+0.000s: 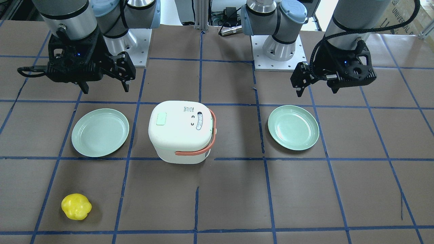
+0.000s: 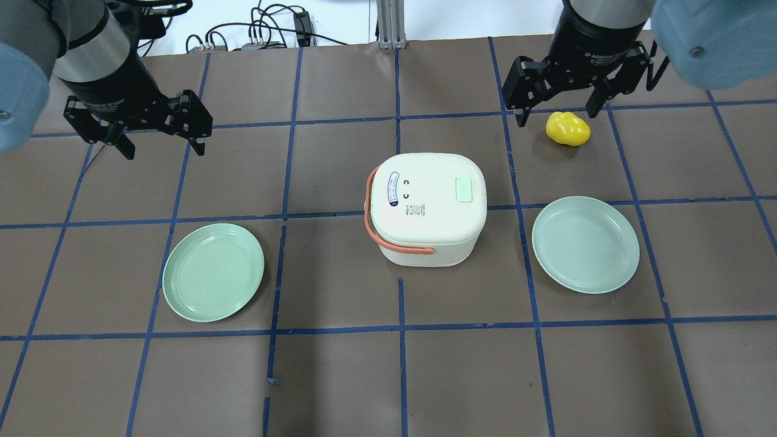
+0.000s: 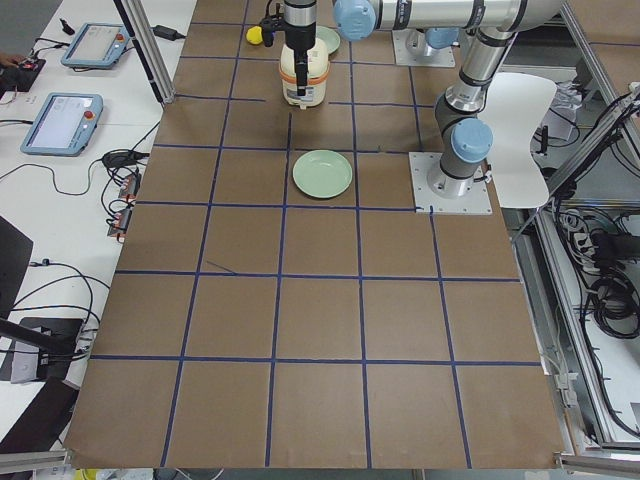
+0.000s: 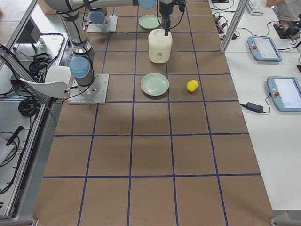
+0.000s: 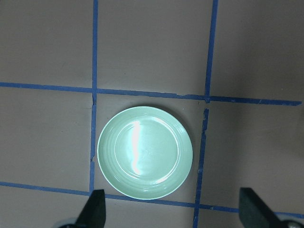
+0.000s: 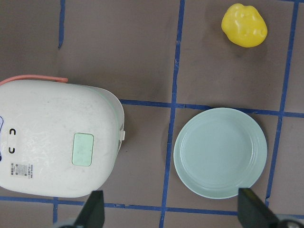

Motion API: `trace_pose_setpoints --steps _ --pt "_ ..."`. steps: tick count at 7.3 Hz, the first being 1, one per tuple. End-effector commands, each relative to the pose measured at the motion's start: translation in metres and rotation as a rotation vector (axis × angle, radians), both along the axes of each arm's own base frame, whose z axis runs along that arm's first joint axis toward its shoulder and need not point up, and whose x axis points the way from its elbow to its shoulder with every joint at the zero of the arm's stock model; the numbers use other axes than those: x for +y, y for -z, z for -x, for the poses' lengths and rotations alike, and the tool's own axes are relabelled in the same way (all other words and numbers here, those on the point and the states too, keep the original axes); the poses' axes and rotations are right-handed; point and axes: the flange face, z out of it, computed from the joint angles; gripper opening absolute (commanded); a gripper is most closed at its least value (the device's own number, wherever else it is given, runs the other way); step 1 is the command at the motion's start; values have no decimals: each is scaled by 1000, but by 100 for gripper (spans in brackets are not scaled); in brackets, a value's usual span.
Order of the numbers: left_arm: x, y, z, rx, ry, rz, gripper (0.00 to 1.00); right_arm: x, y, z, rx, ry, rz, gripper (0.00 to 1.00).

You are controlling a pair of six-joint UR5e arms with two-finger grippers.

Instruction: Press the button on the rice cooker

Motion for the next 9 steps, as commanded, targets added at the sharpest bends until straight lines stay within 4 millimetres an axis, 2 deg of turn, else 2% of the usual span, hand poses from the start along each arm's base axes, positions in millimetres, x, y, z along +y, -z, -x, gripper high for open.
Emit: trace_pose_setpoints --steps 1,4,5,6,7,8,9 --pt "0 0 0 0 0 0 100 2 -3 0 4 -1 5 100" --pt "0 0 0 0 0 0 100 1 5 6 -5 7 -27 100" --pt "0 0 0 0 0 0 100 6 15 7 -5 11 -49 100" --pt "0 0 0 0 0 0 100 17 17 5 -5 10 -50 100" --pt "0 1 0 0 0 -1 100 18 18 8 -7 19 -47 92" --pt "0 0 0 0 0 0 100 19 17 6 -9 20 -46 21" --pt "0 0 0 0 0 0 100 20 18 2 -34 17 -50 5"
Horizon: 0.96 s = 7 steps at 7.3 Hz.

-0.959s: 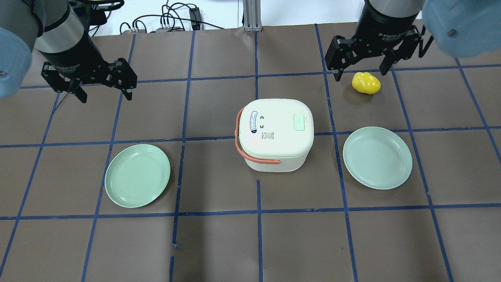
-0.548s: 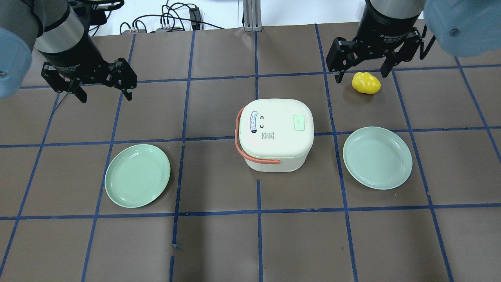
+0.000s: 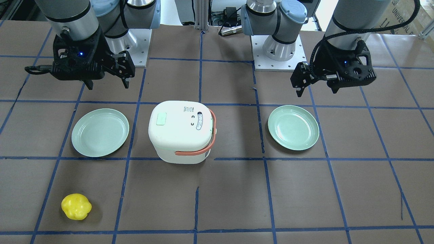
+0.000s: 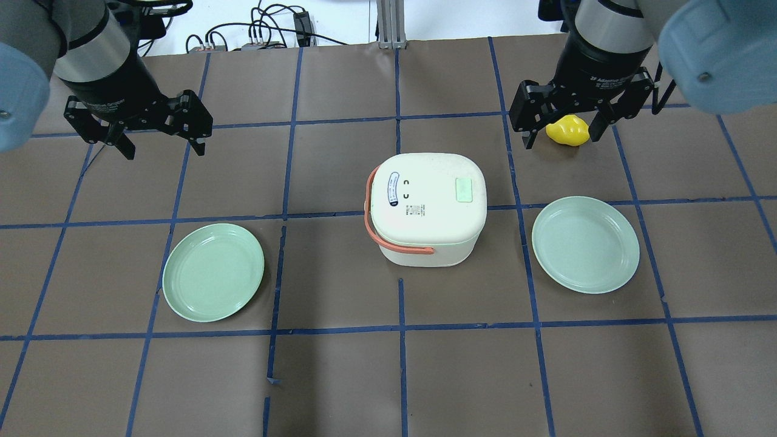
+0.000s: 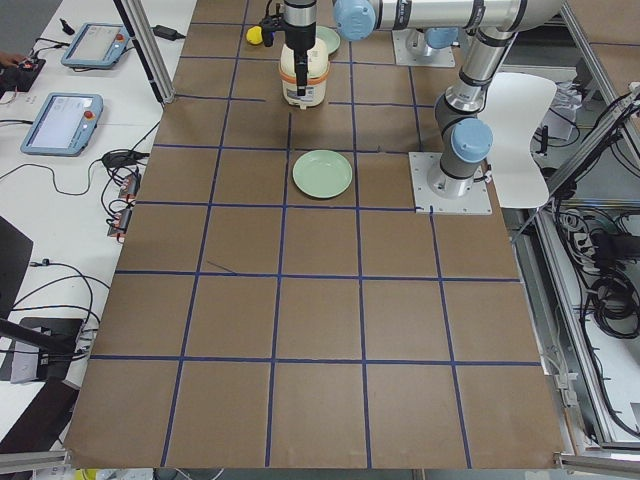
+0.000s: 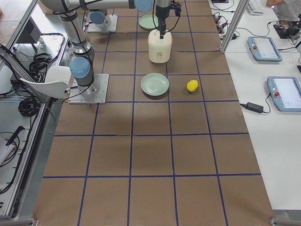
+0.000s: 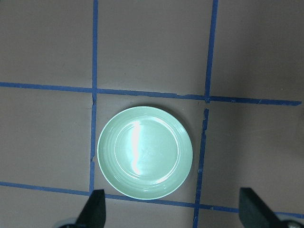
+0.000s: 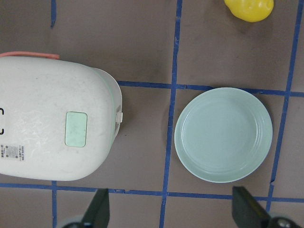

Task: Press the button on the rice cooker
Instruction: 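Move the right gripper over the rice cooker's green lid button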

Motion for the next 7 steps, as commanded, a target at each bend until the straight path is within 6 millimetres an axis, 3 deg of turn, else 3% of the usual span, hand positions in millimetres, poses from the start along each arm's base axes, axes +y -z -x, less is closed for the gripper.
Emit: trace_pose_setpoints --steps 1,4,7 --pt "0 1 0 0 0 -1 100 4 3 -11 -65 28 -15 1" --pt "0 0 0 0 0 0 100 10 11 -45 -77 156 -52 0" --pt "0 0 0 0 0 0 100 -9 53 -78 -70 176 -85 0"
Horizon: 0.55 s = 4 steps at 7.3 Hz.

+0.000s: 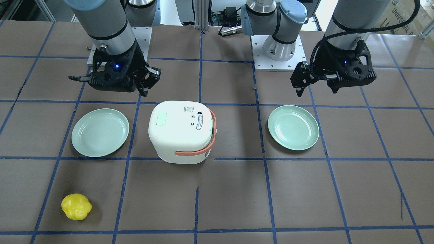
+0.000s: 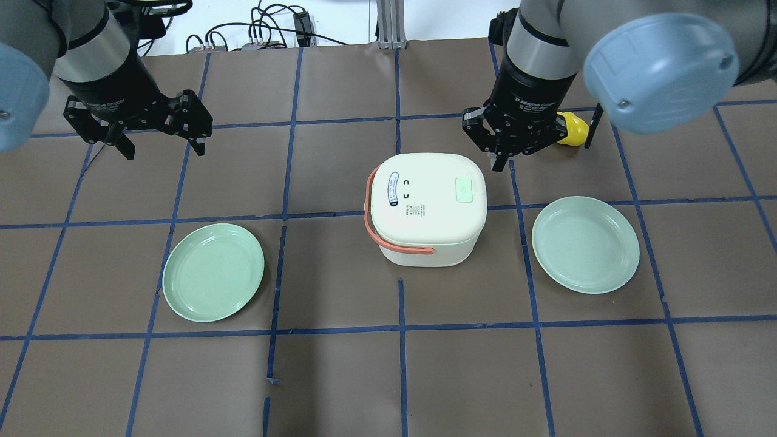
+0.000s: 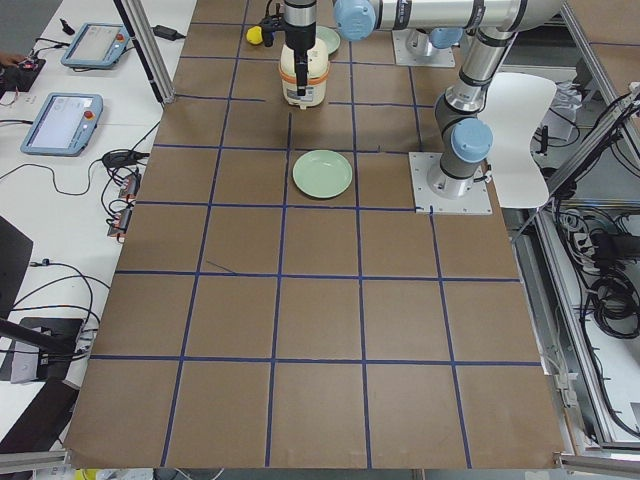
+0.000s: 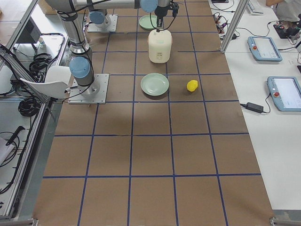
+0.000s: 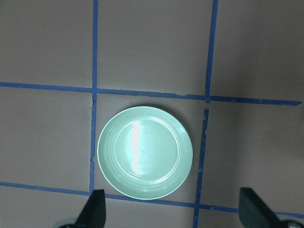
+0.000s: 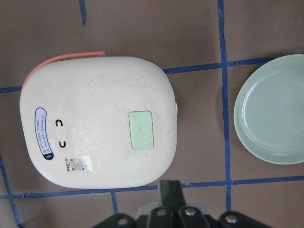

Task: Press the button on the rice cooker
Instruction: 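Move the right gripper over the rice cooker's green lid button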

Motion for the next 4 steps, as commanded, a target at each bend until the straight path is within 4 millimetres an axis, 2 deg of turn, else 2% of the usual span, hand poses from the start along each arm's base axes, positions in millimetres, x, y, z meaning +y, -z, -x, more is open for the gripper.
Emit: trace_pose_setpoints --steps 1,2,4 --pt "0 0 0 0 0 0 100 -4 25 -22 8 -13 -32 0" --pt "0 0 0 0 0 0 100 -13 34 -25 9 -6 -17 0" --pt "0 0 0 0 0 0 100 -14 48 -29 7 -16 -20 0"
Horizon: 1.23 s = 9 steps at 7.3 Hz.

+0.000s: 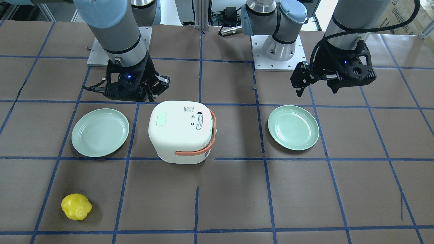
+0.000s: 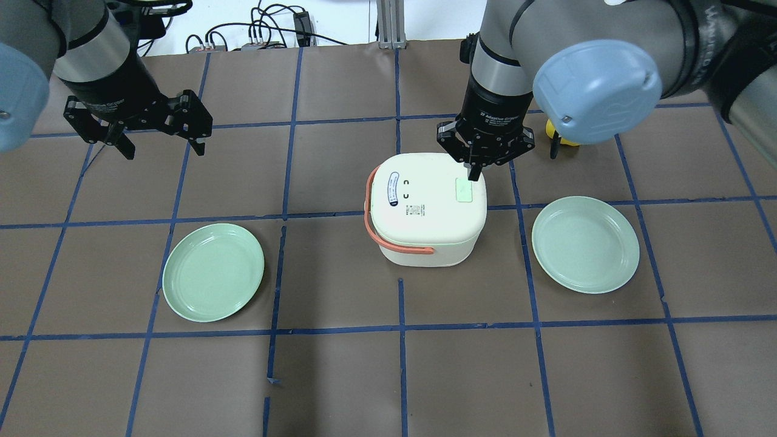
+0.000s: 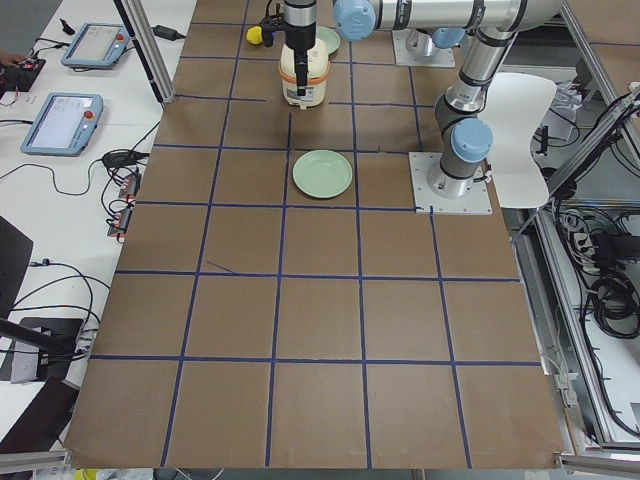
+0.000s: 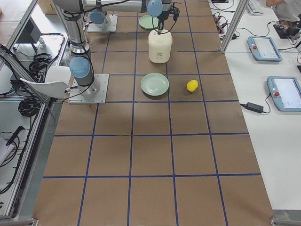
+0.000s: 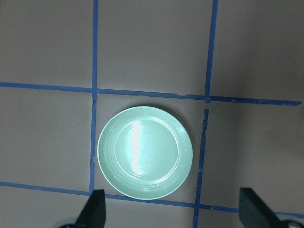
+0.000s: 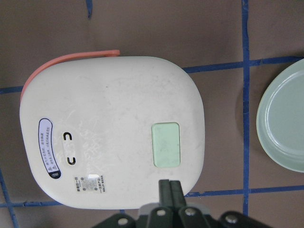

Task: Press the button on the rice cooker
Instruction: 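Move the right gripper over the rice cooker's green lid button, then lower the right gripper and press down on the green button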

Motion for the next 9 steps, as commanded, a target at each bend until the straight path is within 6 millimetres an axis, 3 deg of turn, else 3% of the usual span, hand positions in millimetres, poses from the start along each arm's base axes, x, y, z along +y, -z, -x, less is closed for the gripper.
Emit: trace_pose_setpoints --steps 1,4,9 --pt "0 0 0 0 0 0 100 -2 16 -3 2 -5 -8 0" --pt "0 0 1 0 2 0 100 -12 45 -4 4 -8 -20 0" --pt "0 0 0 0 0 0 100 -10 49 -4 4 -8 -28 0"
